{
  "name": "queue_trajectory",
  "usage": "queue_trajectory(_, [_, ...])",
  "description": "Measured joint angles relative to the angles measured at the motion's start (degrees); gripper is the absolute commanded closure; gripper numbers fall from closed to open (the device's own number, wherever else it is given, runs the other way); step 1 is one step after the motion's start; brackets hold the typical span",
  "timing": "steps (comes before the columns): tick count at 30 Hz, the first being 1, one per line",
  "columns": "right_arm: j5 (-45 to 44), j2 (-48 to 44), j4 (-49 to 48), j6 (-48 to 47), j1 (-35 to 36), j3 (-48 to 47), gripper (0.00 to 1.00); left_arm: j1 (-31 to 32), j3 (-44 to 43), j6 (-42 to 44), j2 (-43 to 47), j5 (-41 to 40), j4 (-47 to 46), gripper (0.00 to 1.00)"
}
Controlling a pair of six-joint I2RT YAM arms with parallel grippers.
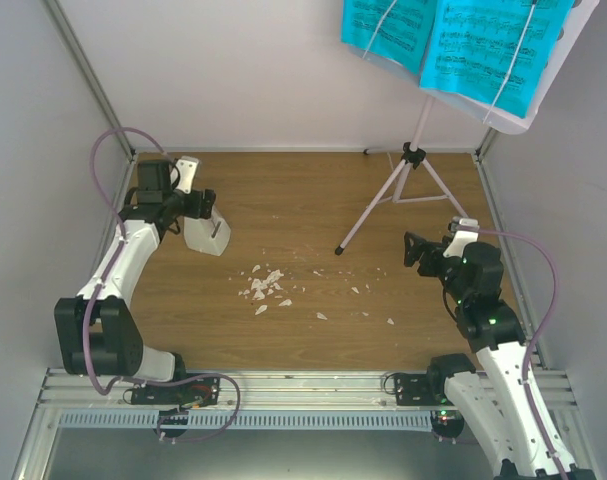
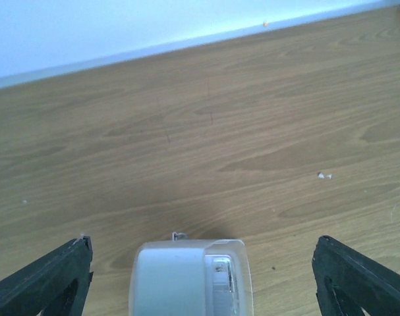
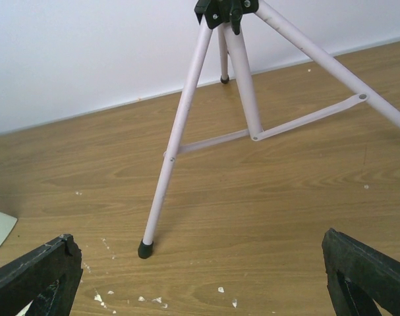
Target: Pack up the instrument practice props
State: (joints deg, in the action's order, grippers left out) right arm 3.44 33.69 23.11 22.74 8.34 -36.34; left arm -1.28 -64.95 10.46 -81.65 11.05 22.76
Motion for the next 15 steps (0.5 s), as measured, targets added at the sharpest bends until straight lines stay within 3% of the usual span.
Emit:
queue_trajectory(9, [-2.43,2.93,2.49,-2.49,0.0,-9.92,0.0,2.86,4.68,-3.85,12.35,0.13,-7.45,0.05])
queue_trajectory(15, [-0.5,6.27,-8.7,-4.98,-0.02,-11.56,0.02,11.87,5.07,-4.63,14.08,-0.35,-10.16,0.04])
